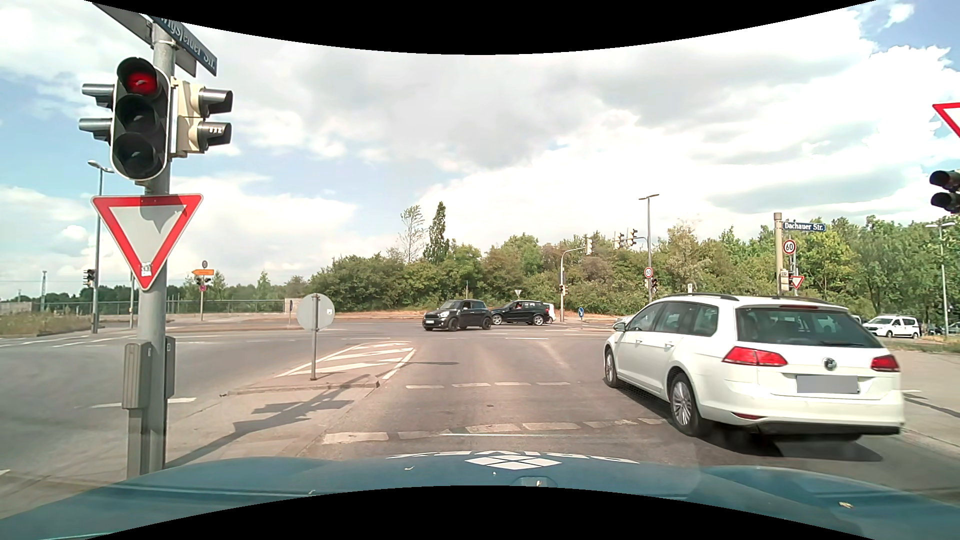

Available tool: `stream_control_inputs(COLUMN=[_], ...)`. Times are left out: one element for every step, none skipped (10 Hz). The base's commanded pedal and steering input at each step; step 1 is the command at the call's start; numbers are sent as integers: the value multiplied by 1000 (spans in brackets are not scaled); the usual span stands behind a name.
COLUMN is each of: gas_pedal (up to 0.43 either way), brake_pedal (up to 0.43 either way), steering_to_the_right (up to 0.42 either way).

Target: Follow the waypoints while adhering to traffic rules and regulations

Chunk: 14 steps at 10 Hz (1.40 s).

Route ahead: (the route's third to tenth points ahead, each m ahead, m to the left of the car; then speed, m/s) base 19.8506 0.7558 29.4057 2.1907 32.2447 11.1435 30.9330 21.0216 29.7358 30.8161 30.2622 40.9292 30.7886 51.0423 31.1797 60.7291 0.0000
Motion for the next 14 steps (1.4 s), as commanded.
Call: stream_control_inputs(gas_pedal=[0, 0, 0, 0, 0, 0, 0, 0, 0, 0, 0, 0, 0, 0], brake_pedal=[335, 341, 348, 348, 341, 341, 341, 348, 341, 341, 341, 341, 341, 341], steering_to_the_right=[-28, -28, -28, -28, -28, -28, -28, -28, -28, -28, -28, -28, -28, -28])
